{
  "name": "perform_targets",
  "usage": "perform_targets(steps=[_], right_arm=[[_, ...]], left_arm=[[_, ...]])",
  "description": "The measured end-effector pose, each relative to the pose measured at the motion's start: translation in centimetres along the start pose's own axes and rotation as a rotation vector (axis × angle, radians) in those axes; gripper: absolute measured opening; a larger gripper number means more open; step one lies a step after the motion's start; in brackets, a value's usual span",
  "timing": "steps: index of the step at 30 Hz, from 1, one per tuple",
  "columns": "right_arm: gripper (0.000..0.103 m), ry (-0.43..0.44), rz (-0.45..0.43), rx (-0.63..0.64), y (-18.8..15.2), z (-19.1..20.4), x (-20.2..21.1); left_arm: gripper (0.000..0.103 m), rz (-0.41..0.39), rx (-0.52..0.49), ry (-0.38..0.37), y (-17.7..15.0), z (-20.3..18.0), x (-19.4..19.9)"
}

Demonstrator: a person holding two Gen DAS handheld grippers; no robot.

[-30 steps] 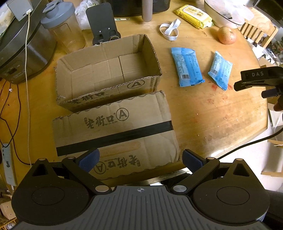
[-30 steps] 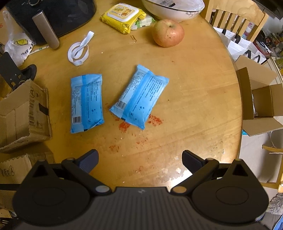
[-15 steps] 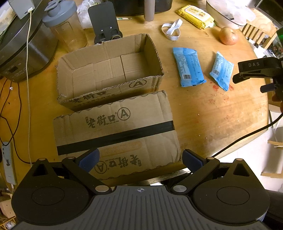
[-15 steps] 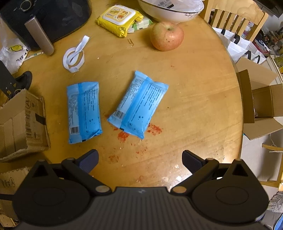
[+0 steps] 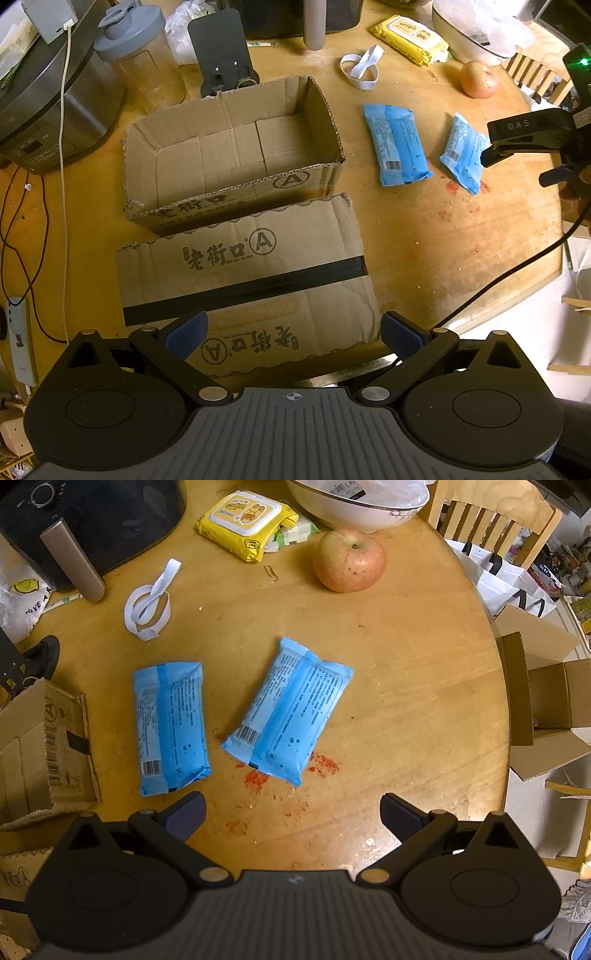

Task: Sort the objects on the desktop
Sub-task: 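Lower the right tool over the larger blue packet and close its fingers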

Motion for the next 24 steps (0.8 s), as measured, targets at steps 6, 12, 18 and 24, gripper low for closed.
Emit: perform_targets(steps=[6, 12, 18, 24], right_arm=[[0.103, -0.003, 0.003, -0.01, 0.7, 0.1, -0.4], [0.103, -0.007, 0.005, -0.023, 1.6, 0.2, -0.8], [0.103, -0.01, 0.007, -0.036, 2.4, 0.3, -1.1], [0.103, -0.012, 0.009, -0.052, 3.2, 0.4, -1.6]], left_arm=[[0.103, -0.003, -0.003, -0.002, -0.1, 0.0, 0.1], [0.103, -0.008, -0.012, -0.003, -0.1, -0.2, 0.2], [0.103, -0.004, -0.008, 0.0, -0.2, -0.1, 0.1], [0.103, -0.005, -0.003, -0.002, -0.3, -0.1, 0.1]])
Point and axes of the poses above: each gripper's, at about its wrist camera, not at the fingertips, and x roughly against the way its jaws point, z to its left, y to its top, the point moved 4 cm from there along -x, roughly the way its jaws point, and after that the axes turned 14 degrees about -x, right-handed, at the moved point
